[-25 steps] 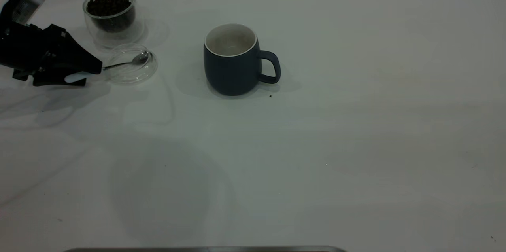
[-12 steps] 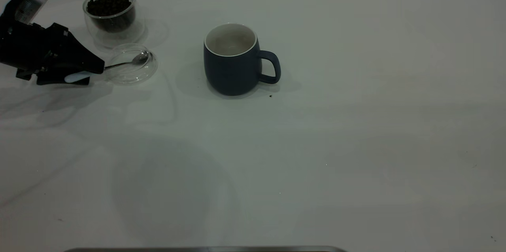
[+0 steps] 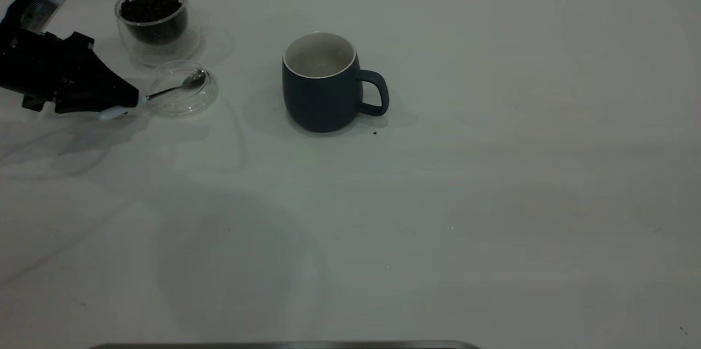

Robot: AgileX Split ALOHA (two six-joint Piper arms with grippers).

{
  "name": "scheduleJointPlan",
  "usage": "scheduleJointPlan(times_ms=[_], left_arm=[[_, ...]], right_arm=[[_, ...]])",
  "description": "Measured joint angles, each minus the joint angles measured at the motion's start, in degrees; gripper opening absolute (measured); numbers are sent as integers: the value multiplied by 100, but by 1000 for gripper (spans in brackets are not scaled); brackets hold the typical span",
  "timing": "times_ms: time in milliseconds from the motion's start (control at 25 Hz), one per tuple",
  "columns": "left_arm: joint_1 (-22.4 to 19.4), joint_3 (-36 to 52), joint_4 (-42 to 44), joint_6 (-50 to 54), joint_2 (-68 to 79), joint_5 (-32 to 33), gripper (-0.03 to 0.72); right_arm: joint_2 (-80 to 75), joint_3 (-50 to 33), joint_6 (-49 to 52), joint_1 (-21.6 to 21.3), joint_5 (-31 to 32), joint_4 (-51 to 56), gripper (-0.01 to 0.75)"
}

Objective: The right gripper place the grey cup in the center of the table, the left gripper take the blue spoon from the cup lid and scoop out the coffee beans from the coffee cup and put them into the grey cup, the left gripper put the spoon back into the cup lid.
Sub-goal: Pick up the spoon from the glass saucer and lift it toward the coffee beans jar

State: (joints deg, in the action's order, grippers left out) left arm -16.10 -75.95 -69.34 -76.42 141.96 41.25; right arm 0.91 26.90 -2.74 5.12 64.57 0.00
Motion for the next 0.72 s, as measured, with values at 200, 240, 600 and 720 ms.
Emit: scheduleJointPlan(times_ms=[200,240,600,720], left_arm=[[0,0,28,5,0,234,215],[0,0,28,5,0,306,215],[0,0,36,16,0,482,215],[-7,0,46,9,0,482,215]], right_arm=[[0,0,0,0,0,0,460],[0,0,0,0,0,0,460],[0,0,0,0,0,0,460],[0,0,0,0,0,0,460]])
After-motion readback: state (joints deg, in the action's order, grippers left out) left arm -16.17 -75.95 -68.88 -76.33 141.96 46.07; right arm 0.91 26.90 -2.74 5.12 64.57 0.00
